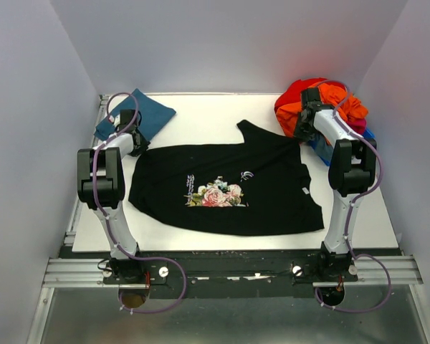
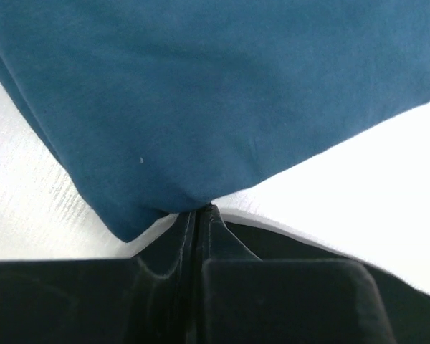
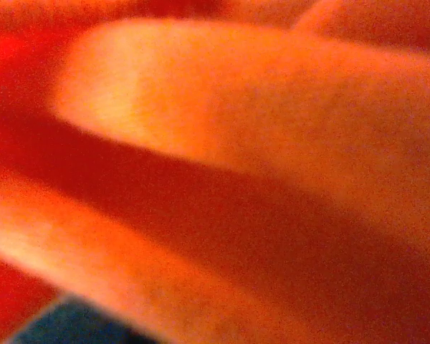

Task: Fold and stack the t-shirts
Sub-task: Fold the flattened tshirt in 1/3 of the way

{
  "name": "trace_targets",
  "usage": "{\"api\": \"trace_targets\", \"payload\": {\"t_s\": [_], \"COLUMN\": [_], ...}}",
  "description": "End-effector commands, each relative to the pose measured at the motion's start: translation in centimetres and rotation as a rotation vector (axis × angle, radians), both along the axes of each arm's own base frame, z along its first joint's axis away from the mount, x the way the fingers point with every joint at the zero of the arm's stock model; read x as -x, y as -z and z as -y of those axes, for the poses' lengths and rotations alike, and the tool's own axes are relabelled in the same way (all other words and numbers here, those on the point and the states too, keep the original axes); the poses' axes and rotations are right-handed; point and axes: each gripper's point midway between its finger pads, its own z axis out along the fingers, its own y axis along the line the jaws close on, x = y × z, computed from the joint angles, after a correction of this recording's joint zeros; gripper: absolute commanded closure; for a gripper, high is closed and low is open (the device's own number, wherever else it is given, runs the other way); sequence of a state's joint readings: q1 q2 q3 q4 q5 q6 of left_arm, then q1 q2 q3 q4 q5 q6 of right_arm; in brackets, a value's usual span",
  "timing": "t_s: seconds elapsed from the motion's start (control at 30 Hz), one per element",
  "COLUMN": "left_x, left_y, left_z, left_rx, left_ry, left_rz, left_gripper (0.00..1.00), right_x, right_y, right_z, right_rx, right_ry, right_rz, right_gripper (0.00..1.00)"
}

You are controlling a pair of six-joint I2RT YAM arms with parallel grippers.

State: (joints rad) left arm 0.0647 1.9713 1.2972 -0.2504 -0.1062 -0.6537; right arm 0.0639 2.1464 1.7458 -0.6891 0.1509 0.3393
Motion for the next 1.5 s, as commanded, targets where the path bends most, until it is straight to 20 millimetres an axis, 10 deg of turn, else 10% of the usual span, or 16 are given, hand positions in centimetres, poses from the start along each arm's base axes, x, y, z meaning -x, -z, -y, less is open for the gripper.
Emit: {"api": "trace_targets", "payload": {"t_s": [0.0,0.5,0.97,1.13,1.17,1.2,1.3,1.47], "left_x": [-0.3,-2.4,-3.3,-3.7,-3.8,-3.8,-2.8,-0.2], "left_y": [-2.3,-10.5,-9.3,-7.8,-7.3,-7.0,-6.4,-8.4], "left_z": [1.5,-0.4,-1.1,-0.5,-0.3,-0.3,-0.4,-0.2], "left_rx": [-0.033,-0.15,-0.092,-0.061,-0.057,-0.051,-0.056,-0.058], "left_ry": [0.062,0.024,0.023,0.048,0.058,0.061,0.049,0.007], "left_rz": [0.029,0.174,0.194,0.177,0.164,0.149,0.119,0.185], "left_gripper": [0.97,1.0,1.0,1.0,0.95,0.7,0.28,0.06], "right_x": [-1.4,-2.1,-1.7,-1.6,-1.3,-1.1,0.0,3.3], "right_y": [-2.7,-6.4,-7.8,-6.3,-6.1,-6.1,-6.5,-7.3], "right_z": [0.0,-2.3,-1.5,-2.6,-2.7,-2.7,-2.7,-3.4], "right_rx": [-0.014,-0.132,-0.161,-0.211,-0.218,-0.22,-0.218,-0.167], "right_ry": [-0.006,-0.07,-0.04,-0.076,-0.075,-0.072,-0.063,-0.06], "right_rz": [0.08,0.146,0.151,0.101,0.092,0.087,0.108,0.15], "right_gripper": [0.99,0.99,0.99,0.85,0.69,0.56,0.47,0.38]}}
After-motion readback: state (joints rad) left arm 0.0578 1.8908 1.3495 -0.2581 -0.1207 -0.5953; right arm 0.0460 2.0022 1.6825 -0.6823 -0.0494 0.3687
